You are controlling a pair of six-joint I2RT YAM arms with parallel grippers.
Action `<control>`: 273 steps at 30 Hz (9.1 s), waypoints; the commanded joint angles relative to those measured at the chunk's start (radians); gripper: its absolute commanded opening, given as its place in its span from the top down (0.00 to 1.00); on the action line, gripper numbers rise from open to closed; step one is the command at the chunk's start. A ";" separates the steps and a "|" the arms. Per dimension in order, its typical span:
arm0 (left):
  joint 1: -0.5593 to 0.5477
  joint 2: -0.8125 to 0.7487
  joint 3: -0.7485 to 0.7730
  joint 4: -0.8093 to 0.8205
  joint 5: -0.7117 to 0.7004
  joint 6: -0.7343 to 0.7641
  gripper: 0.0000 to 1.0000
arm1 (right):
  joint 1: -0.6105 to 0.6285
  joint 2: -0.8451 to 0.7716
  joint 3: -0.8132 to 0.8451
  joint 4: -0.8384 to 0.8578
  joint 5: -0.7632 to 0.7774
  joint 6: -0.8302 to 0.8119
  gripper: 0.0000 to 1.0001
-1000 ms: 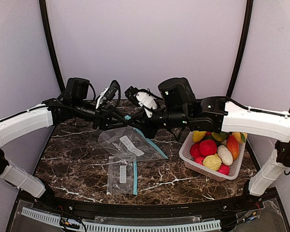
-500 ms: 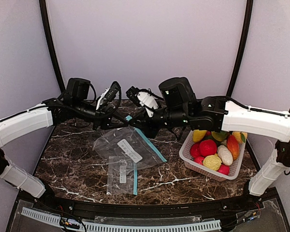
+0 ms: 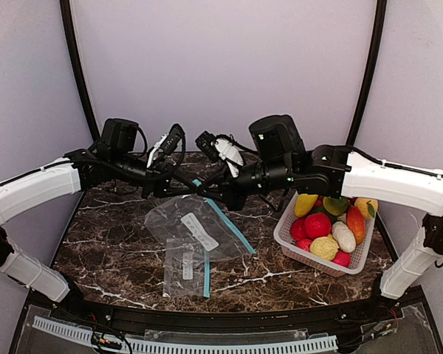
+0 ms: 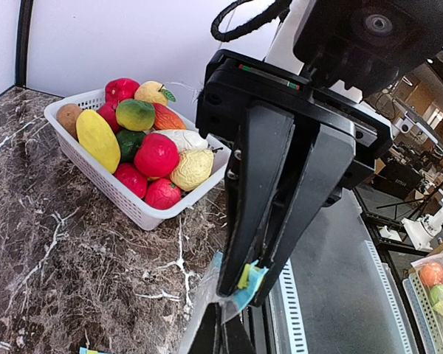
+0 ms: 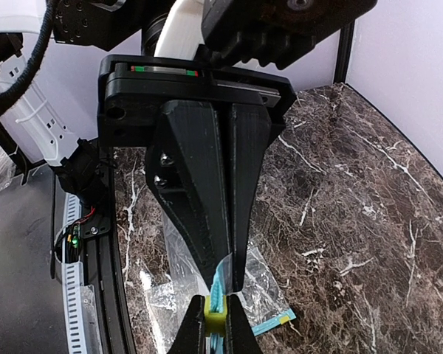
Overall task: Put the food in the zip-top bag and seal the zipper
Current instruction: Unzip the zipper from the zipper food storage bag, then pass from the left arm to the right
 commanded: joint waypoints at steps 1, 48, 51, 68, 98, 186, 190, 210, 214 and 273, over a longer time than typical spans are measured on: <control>0.000 -0.030 0.018 -0.005 -0.017 0.015 0.99 | -0.010 -0.016 -0.014 0.016 -0.050 0.015 1.00; 0.002 -0.109 -0.010 0.057 -0.070 -0.009 0.99 | -0.032 -0.032 -0.062 -0.023 -0.011 0.052 1.00; 0.004 -0.114 -0.010 0.055 -0.071 -0.007 0.99 | -0.033 -0.033 -0.065 -0.027 -0.009 0.053 1.00; 0.029 -0.142 -0.024 0.089 -0.094 -0.024 0.99 | -0.035 -0.029 -0.069 -0.033 -0.013 0.060 1.00; 0.110 -0.209 -0.071 0.184 -0.171 -0.084 0.99 | -0.036 -0.020 -0.069 -0.044 -0.020 0.064 1.00; 0.368 -0.335 -0.081 0.190 -0.225 -0.094 0.99 | -0.041 0.082 0.012 -0.130 -0.108 0.052 1.00; 0.375 -0.337 -0.082 0.191 -0.226 -0.094 0.99 | -0.039 0.089 0.017 -0.136 -0.113 0.050 1.00; 0.330 -0.277 -0.096 0.281 -0.014 -0.148 0.99 | -0.040 -0.041 -0.032 -0.041 -0.020 0.074 0.33; 0.254 -0.256 -0.078 0.210 -0.008 -0.092 0.99 | -0.040 -0.090 -0.035 -0.009 0.048 0.079 0.29; 0.112 -0.141 -0.080 0.223 0.021 -0.129 0.99 | -0.006 0.013 0.033 -0.035 0.022 0.026 0.95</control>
